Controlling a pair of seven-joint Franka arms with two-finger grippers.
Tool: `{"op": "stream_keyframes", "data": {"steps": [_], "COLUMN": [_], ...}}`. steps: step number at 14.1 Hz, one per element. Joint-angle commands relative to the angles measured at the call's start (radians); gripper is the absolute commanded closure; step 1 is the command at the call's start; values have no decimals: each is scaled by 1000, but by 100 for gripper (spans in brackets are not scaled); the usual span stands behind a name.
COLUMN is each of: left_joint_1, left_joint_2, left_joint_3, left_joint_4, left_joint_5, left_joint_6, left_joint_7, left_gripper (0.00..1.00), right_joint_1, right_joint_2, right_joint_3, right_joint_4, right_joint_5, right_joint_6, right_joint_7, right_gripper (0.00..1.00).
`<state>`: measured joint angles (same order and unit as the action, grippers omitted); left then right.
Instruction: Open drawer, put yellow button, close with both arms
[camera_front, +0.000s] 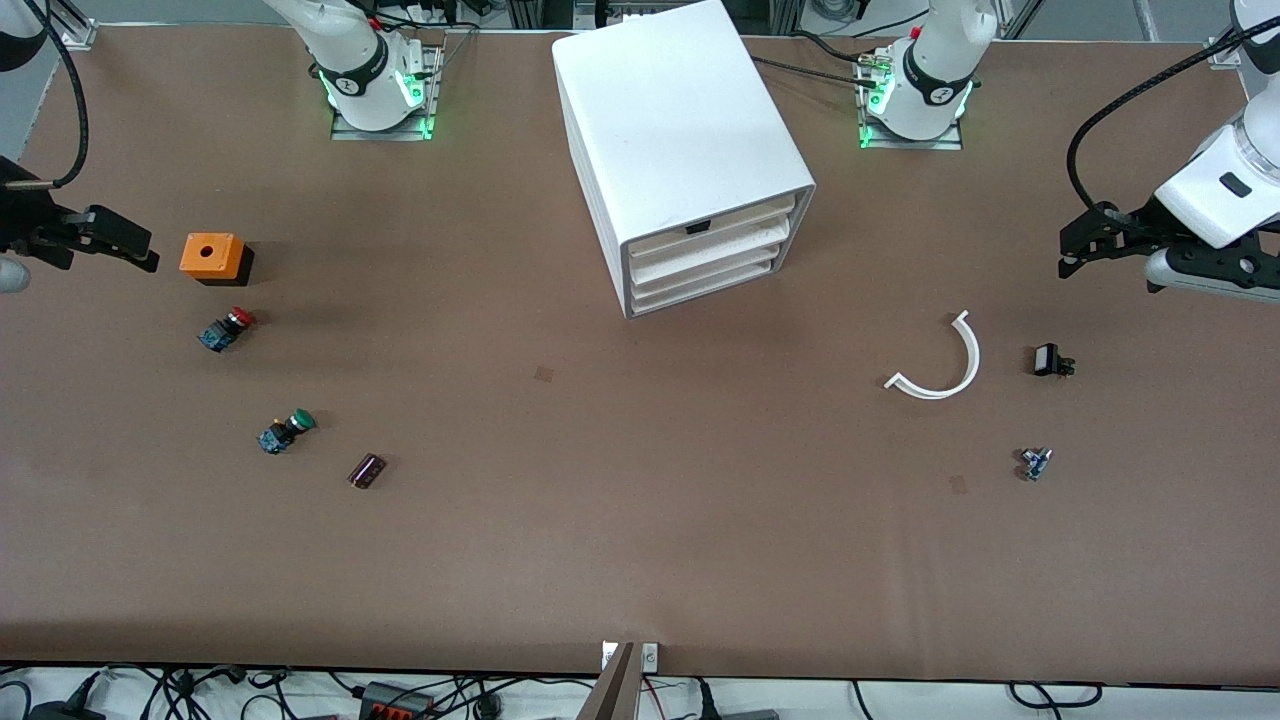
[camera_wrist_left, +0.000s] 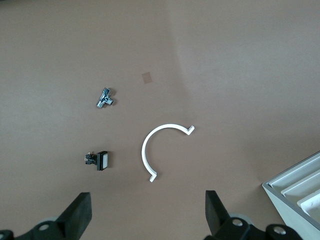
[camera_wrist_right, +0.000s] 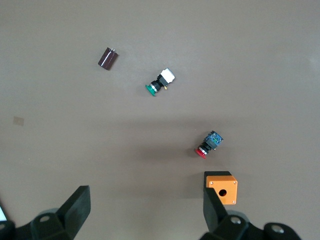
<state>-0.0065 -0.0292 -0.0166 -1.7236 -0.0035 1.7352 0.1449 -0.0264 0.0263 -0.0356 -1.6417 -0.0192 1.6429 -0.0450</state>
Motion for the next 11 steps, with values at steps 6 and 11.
{"op": "stream_keyframes", "data": {"steps": [6,11], "left_joint_1": [20,20], "left_joint_2": [-23,-15], "left_joint_3": [-31,-33], "left_joint_4": [-18,-10], "left_joint_5": [-15,-15], "left_joint_6": [3,0], "left_joint_7": [16,22], "left_gripper": [0,0], "right_joint_1": [-15,-15], "right_joint_2": [-20,-22], "right_joint_3": [6,6], "right_joint_4": [-20,-18], "right_joint_5": [-8,-8], "right_joint_6": [3,6], "right_joint_7": [-16,-23], "right_gripper": [0,0]}}
